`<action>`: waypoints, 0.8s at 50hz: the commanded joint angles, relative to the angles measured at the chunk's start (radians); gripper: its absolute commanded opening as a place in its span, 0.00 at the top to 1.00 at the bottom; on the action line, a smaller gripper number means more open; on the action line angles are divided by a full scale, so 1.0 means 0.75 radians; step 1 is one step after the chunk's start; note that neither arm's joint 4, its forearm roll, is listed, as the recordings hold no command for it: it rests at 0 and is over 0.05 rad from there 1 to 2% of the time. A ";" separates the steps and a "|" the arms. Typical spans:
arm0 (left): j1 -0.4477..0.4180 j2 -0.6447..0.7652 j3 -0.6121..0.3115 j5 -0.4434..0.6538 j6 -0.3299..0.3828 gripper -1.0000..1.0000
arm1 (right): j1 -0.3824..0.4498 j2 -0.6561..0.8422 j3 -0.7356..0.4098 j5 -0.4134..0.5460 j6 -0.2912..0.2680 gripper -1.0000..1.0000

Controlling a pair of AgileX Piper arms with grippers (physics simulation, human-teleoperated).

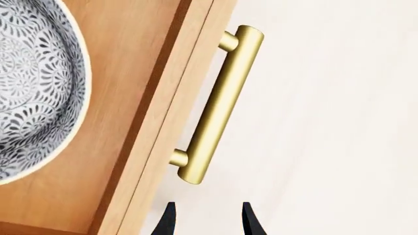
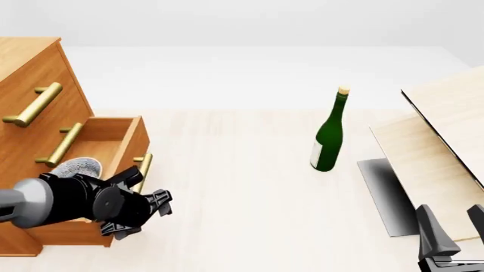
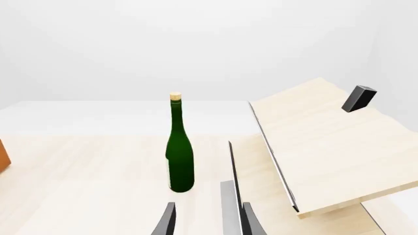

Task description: Put the bowl in the bottom drawer of the cabinet and close it.

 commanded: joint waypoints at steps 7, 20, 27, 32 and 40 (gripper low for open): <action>0.292 0.085 0.004 -0.090 0.059 0.00 | 0.000 0.000 0.000 0.000 0.000 0.00; 0.430 0.148 -0.012 -0.107 0.145 0.00 | 0.000 0.000 0.000 0.000 0.000 0.00; 0.584 0.245 -0.054 -0.127 0.209 0.00 | 0.000 0.000 0.000 0.000 0.000 0.00; 0.615 0.254 -0.056 -0.135 0.206 0.00 | 0.000 0.000 0.000 0.000 0.000 0.00; 0.695 0.245 -0.055 -0.135 0.253 0.00 | 0.000 0.000 0.000 0.000 0.000 0.00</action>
